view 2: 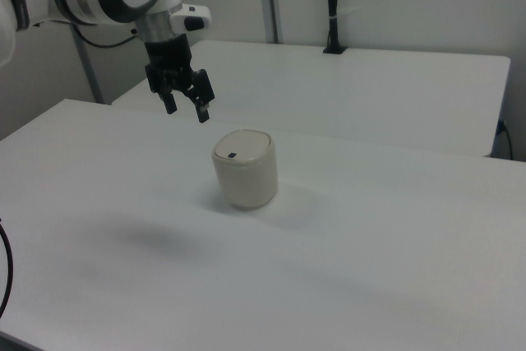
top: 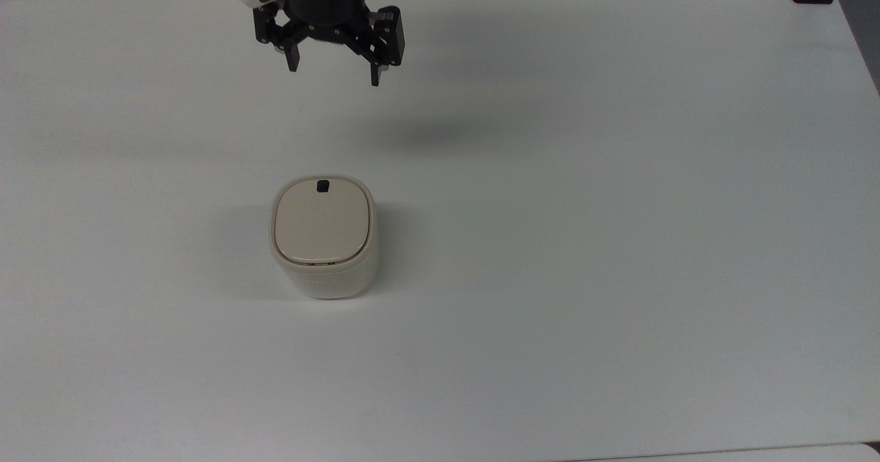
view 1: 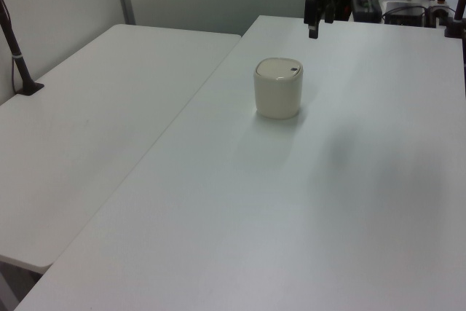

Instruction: Close the trash bin

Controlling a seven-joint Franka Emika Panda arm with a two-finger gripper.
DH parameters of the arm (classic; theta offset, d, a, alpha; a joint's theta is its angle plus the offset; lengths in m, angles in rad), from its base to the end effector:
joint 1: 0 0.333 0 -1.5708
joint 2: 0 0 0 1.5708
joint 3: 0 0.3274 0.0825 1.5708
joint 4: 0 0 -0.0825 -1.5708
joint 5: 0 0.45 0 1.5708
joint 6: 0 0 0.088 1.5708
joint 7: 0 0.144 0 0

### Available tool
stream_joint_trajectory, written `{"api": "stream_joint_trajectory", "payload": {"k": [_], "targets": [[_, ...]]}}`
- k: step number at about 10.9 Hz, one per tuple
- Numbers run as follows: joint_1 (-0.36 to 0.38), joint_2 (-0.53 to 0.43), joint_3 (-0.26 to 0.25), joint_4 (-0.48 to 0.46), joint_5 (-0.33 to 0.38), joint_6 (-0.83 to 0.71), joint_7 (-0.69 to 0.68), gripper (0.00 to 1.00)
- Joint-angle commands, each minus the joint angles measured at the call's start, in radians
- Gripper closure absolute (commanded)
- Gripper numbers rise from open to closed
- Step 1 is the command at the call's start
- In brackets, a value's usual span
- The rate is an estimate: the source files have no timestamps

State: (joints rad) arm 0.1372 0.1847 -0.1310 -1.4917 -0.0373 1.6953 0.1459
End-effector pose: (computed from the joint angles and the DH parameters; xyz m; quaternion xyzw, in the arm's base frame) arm 0.6878 0.0057 0.5332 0.9973 -0.0664 0.0125 0.0296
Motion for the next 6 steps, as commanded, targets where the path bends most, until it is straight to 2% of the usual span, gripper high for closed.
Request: {"api": "stream_joint_trajectory", "payload": {"k": [1, 6], "targets": [[-0.001, -0.039, -0.012, -0.03, 0.007, -0.019, -0.003, 0.0], [-0.002, -0.031, -0.016, -0.028, 0.013, -0.011, 0.006, 0.0]]}}
